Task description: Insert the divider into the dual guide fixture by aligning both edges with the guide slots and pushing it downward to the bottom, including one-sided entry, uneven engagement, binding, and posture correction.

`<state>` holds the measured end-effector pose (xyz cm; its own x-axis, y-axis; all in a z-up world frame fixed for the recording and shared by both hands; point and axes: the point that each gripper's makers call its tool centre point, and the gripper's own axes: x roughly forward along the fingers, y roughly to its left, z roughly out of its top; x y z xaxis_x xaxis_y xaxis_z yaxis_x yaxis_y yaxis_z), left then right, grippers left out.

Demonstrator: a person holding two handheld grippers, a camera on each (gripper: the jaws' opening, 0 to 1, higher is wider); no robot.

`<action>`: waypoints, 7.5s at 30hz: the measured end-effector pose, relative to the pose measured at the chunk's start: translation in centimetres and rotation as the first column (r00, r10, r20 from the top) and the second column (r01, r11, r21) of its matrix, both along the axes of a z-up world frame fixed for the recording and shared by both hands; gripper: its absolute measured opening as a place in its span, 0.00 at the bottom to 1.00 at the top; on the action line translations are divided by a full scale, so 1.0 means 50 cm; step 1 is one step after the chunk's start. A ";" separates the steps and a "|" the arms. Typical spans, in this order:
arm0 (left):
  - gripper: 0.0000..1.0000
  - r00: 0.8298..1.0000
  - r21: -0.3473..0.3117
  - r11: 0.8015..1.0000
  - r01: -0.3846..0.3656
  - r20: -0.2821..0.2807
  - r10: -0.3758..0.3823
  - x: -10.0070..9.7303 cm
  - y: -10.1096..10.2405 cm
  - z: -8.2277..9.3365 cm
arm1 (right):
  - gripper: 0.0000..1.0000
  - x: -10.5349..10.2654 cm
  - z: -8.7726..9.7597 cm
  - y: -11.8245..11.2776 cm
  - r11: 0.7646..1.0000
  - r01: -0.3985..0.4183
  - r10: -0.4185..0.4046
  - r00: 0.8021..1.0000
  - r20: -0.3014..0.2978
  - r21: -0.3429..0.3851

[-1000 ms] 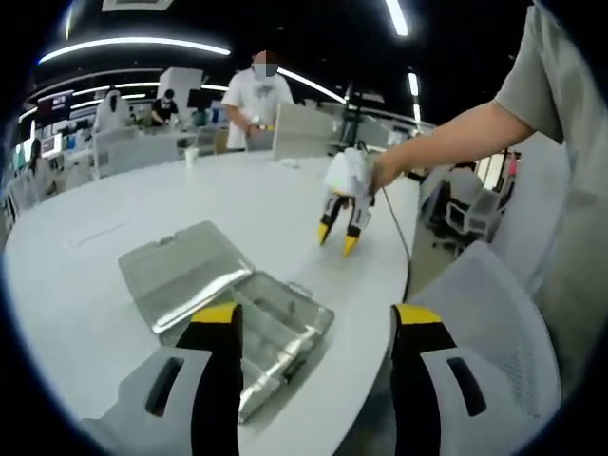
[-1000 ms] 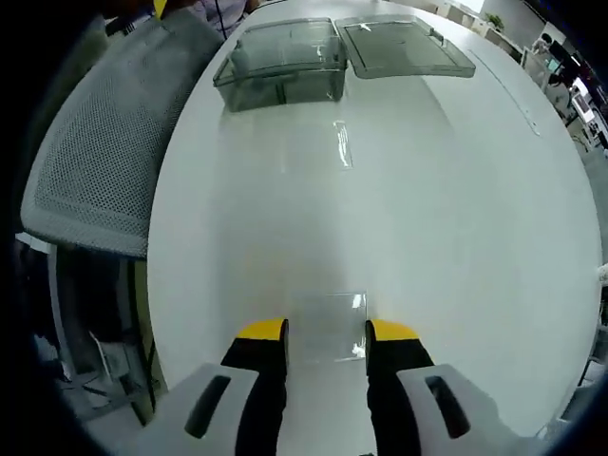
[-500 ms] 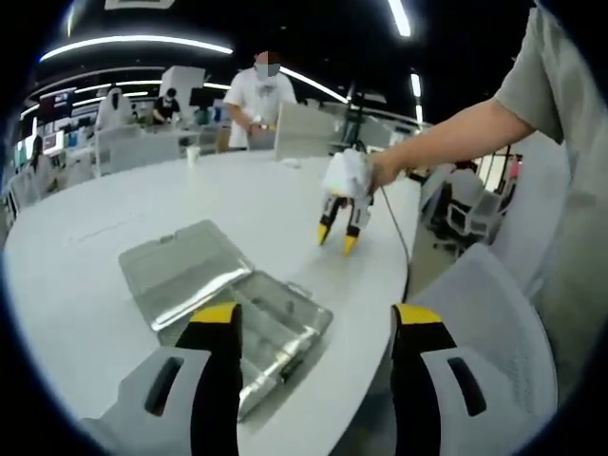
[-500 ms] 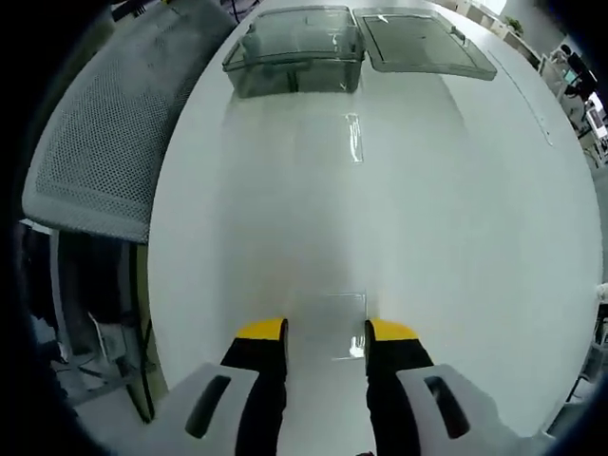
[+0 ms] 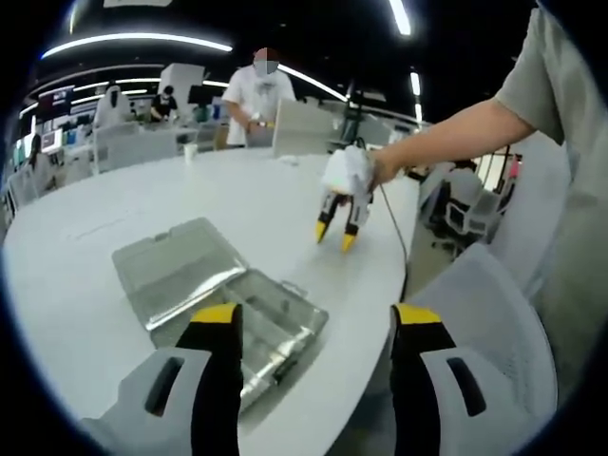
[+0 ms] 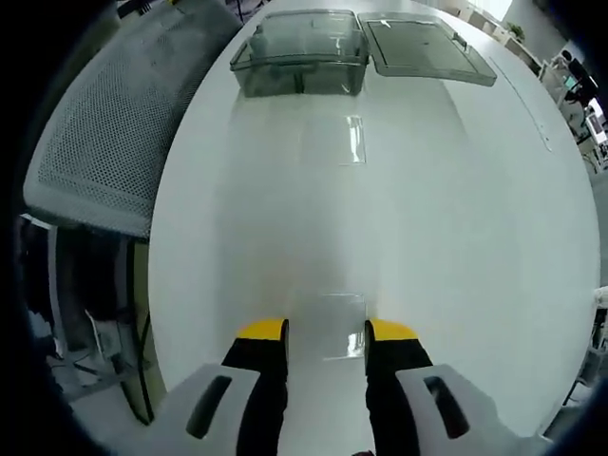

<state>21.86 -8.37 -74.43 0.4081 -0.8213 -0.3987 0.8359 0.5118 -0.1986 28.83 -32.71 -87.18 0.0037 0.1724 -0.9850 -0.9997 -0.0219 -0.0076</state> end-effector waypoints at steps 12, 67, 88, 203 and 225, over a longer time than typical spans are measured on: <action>0.60 1.000 -0.005 1.000 -0.002 -0.003 0.002 -0.001 -0.001 -0.001 | 0.27 -0.005 0.012 0.016 1.000 -0.005 0.005 1.000 -0.001 0.008; 0.25 0.835 -0.236 0.937 -0.259 -0.542 0.095 0.048 -0.174 -0.019 | 0.27 -0.095 0.201 0.259 0.973 -0.195 0.193 0.981 0.027 0.125; 0.18 0.762 -0.305 0.877 -0.370 -0.640 0.099 0.051 -0.179 -0.017 | 0.27 -0.111 0.225 0.289 0.963 -0.226 0.221 0.974 0.051 0.147; 0.00 0.995 -0.228 0.971 0.073 -0.049 -0.087 0.041 -0.129 0.029 | 0.00 -0.112 0.281 0.355 0.935 -0.184 0.257 0.941 -0.220 0.303; 0.14 0.993 -0.079 0.991 0.110 0.043 -0.107 0.039 -0.074 0.010 | 0.00 -0.113 0.276 0.405 0.958 -0.138 0.200 0.951 -0.237 0.253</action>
